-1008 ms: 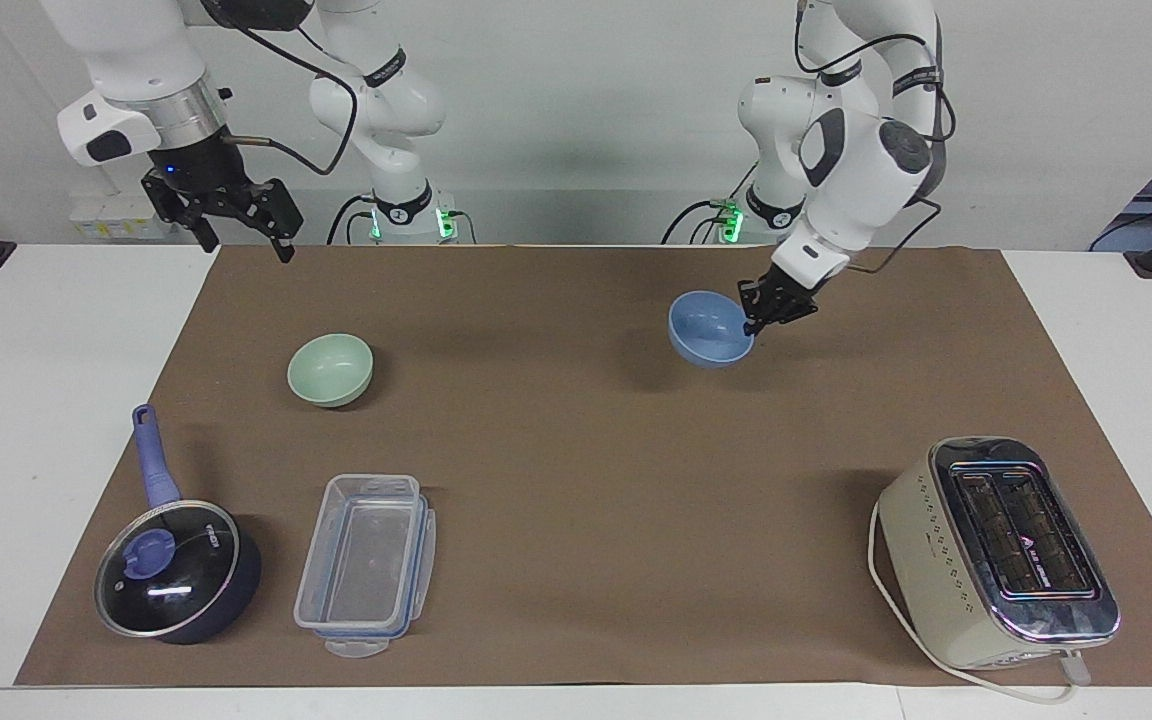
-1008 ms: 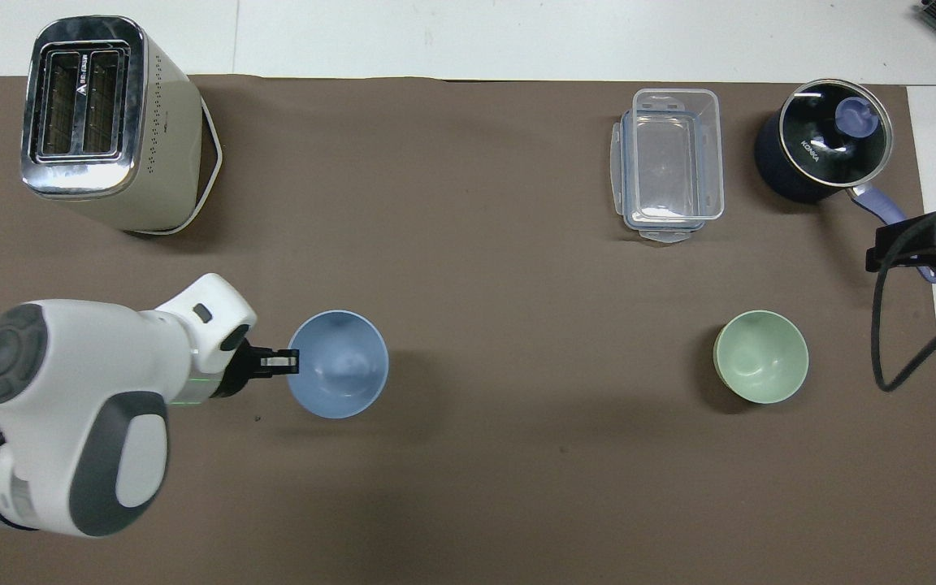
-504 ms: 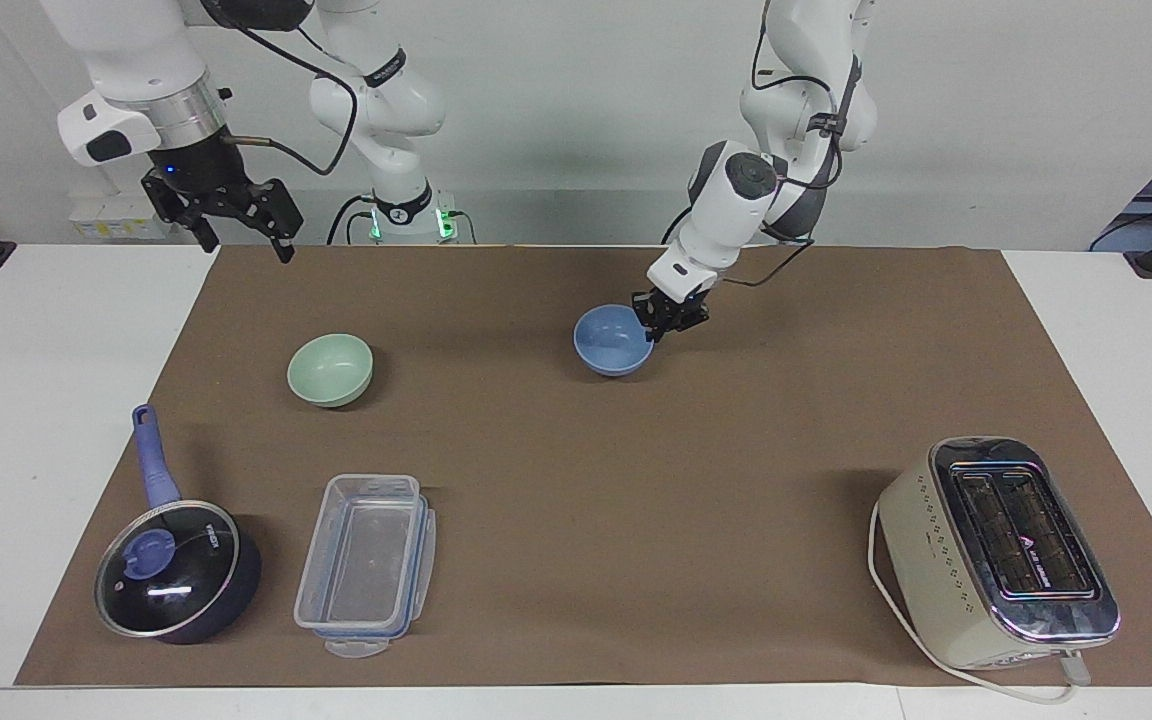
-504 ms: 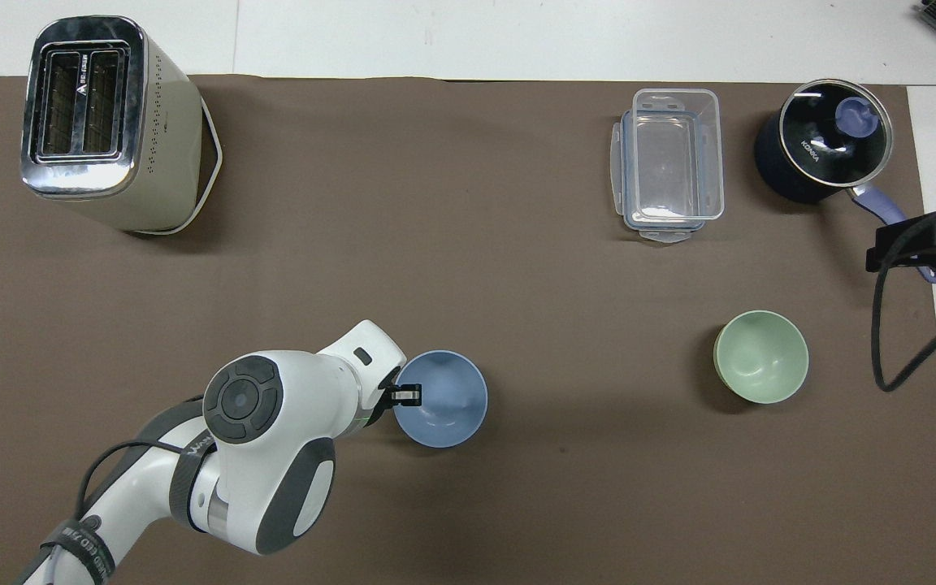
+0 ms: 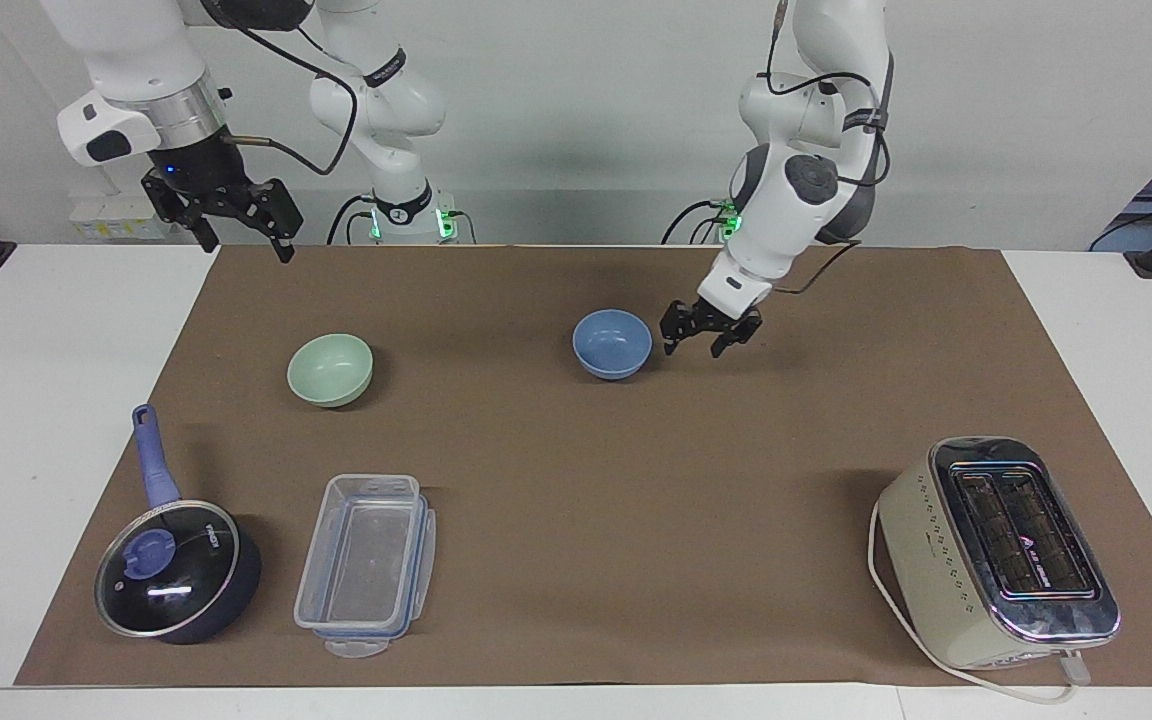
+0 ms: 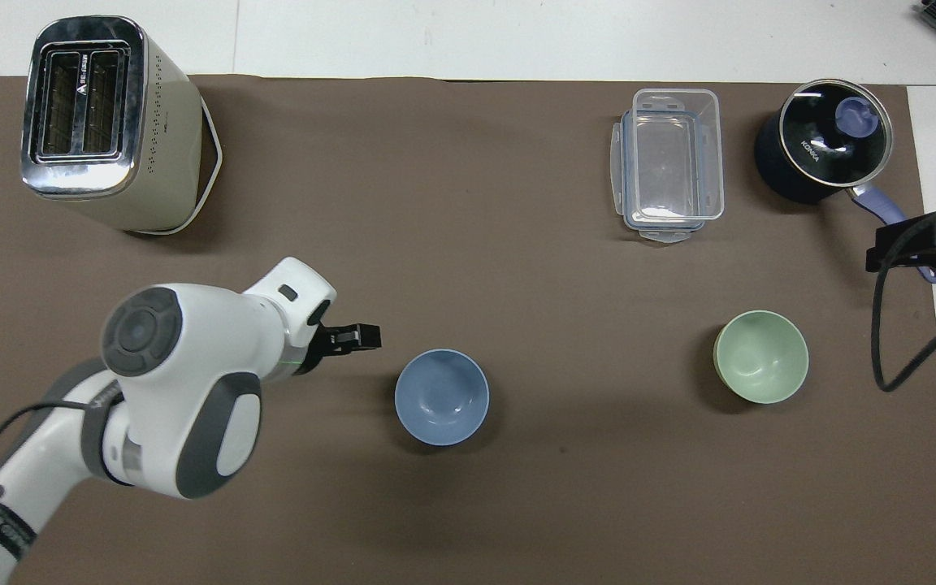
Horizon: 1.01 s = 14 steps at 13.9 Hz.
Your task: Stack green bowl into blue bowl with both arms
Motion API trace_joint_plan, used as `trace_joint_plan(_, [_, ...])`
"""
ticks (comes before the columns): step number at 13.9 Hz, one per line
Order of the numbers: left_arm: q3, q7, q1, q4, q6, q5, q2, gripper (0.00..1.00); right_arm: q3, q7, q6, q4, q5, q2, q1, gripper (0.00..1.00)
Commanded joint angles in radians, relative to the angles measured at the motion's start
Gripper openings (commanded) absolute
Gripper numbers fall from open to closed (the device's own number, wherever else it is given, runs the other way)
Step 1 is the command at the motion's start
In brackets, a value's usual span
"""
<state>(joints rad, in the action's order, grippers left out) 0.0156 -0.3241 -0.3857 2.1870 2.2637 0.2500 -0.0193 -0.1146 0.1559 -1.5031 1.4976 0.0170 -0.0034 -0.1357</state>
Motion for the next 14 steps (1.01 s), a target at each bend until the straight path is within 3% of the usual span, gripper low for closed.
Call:
trace_joint_plan(1, [0.006,0.011,0.092,-0.137,-0.140,-0.075,0.032,1.00,-0.003,0.011,-0.020,0.024,-0.022,-0.018,-0.008,1.00])
trace_joint_plan(8, [0.003,0.359,0.329,-0.381,-0.519,-0.164,0.006,1.00,-0.003,0.011,-0.020,0.024,-0.022,-0.018,-0.008,1.00])
trace_joint_plan(14, [0.001,0.381,0.358,-0.618,-0.743,-0.256,0.012,1.00,-0.003,0.011,-0.020,0.024,-0.022,-0.018,-0.008,1.00])
